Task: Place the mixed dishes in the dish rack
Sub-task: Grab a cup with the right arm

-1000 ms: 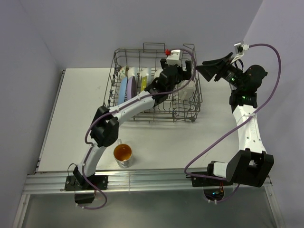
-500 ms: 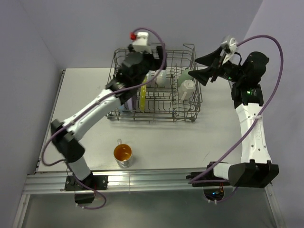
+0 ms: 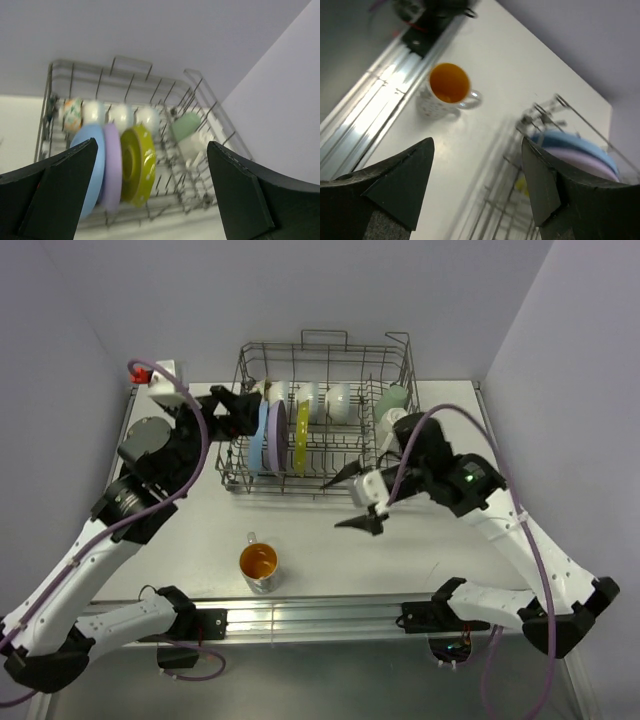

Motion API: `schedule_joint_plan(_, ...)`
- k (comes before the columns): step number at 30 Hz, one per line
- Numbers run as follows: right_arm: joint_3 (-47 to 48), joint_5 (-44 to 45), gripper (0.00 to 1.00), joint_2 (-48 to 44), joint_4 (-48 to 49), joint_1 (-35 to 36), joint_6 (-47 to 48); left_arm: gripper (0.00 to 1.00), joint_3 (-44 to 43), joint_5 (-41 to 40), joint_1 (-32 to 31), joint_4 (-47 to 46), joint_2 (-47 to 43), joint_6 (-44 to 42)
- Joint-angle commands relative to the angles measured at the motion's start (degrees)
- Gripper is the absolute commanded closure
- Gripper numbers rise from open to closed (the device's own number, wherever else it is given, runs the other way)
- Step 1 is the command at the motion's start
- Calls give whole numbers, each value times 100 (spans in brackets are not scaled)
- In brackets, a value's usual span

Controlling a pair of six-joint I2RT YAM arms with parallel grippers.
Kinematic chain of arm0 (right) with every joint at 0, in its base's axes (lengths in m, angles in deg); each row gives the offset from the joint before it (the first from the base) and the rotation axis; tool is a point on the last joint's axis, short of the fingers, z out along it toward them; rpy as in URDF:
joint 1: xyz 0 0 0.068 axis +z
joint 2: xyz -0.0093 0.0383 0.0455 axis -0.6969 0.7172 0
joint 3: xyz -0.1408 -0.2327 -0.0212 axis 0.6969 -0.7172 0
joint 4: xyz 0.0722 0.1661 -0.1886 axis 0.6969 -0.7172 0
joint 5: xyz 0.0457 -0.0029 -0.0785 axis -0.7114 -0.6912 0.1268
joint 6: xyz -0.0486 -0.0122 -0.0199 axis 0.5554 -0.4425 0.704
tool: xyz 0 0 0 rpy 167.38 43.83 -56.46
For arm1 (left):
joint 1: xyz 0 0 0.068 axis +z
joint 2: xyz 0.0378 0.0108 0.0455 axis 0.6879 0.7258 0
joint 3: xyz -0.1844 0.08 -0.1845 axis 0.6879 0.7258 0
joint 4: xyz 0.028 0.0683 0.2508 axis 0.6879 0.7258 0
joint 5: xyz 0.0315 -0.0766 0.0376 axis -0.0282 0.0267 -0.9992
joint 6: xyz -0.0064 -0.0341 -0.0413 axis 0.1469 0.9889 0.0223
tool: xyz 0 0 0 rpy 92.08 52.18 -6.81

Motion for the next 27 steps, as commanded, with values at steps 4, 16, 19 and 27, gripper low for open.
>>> schedule_joint_plan(4,-280,979,24,921,-420,1721,1880,1,585,-65,24,1489,-1155,1065)
schedule_joint_plan(16,231,2034,32,2927,581,3480,1117,1,753,-645,24,2924,-2476,1909)
schedule_joint_plan(19,126,2254,34,3130,1003,3612,687,1,665,-672,24,3056,-2458,1857)
schedule_joint_plan(27,388,2860,40,3753,1426,3647,-61,1,620,-699,24,3039,-2511,1672)
